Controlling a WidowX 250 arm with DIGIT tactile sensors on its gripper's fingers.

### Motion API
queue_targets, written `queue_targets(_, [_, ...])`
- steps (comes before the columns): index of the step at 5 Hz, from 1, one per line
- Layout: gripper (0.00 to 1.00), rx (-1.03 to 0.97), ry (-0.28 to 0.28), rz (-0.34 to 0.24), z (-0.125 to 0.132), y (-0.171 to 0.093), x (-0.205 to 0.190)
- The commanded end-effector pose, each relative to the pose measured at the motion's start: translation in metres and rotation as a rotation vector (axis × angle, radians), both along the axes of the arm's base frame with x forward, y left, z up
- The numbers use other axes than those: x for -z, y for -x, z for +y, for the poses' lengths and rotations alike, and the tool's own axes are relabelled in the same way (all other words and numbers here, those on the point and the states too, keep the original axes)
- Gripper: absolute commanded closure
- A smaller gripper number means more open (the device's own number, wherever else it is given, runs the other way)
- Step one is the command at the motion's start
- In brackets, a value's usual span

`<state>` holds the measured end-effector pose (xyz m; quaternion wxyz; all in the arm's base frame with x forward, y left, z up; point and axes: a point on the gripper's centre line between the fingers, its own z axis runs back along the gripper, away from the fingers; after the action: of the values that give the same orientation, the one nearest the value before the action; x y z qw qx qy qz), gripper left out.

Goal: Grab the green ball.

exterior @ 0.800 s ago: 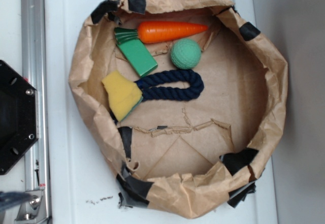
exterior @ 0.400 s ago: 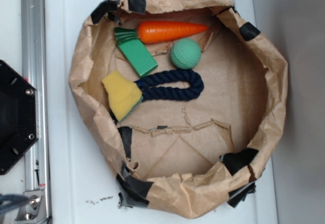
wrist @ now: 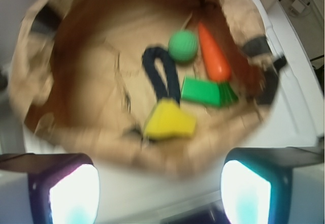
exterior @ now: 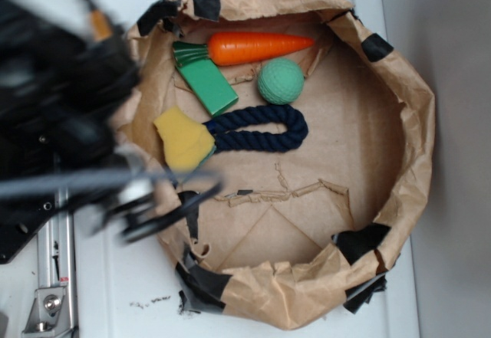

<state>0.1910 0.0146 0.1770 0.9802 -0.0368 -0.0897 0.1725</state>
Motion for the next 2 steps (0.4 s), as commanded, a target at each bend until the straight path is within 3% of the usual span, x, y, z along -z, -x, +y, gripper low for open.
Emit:
queue_targets(1, [0.0, -0.22, 0.014, -0.143, 0.023, -0.037, 0.023])
queue_targets(2, [0.0, -0.308, -0.018, -0.133, 0.037, -0.049, 0.043])
